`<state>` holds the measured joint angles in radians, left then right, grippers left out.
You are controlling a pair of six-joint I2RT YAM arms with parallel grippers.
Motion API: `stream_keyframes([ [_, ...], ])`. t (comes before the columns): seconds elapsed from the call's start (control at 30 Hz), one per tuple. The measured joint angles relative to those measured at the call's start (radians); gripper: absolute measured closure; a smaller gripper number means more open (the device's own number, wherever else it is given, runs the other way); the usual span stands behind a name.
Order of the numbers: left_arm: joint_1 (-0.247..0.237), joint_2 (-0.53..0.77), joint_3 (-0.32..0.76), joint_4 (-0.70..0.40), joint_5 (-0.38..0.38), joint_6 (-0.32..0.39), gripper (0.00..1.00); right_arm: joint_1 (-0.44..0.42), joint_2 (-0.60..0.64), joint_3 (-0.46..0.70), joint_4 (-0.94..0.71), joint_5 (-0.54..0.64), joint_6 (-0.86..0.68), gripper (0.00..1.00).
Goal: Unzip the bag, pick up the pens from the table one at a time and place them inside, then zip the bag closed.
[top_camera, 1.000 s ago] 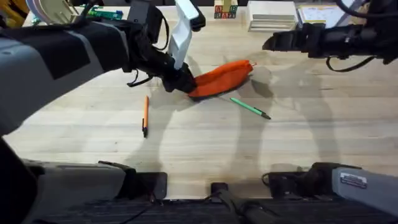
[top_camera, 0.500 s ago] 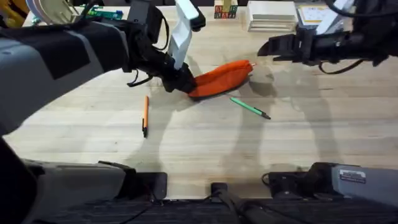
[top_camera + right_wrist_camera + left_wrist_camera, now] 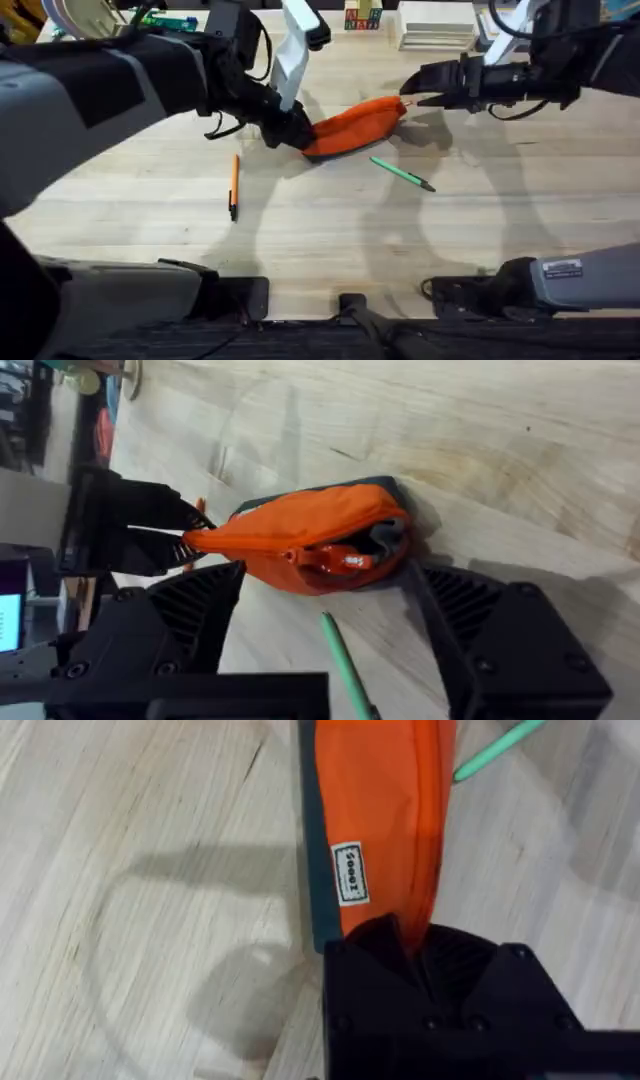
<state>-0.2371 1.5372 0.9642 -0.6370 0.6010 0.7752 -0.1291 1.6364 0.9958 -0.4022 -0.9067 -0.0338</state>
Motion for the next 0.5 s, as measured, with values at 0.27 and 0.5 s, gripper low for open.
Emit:
stream_keyframes([
  [0.27, 0.000, 0.000, 0.000, 0.001, 0.000, 0.000, 0.958, 0.031, 0.041, 0.000, 0.033, -0.002, 0.000, 0.006],
  [0.5, 0.000, 0.000, 0.000, 0.001, 0.000, 0.000, 0.959, 0.085, 0.068, 0.000, 0.053, -0.015, 0.000, 0.006],
])
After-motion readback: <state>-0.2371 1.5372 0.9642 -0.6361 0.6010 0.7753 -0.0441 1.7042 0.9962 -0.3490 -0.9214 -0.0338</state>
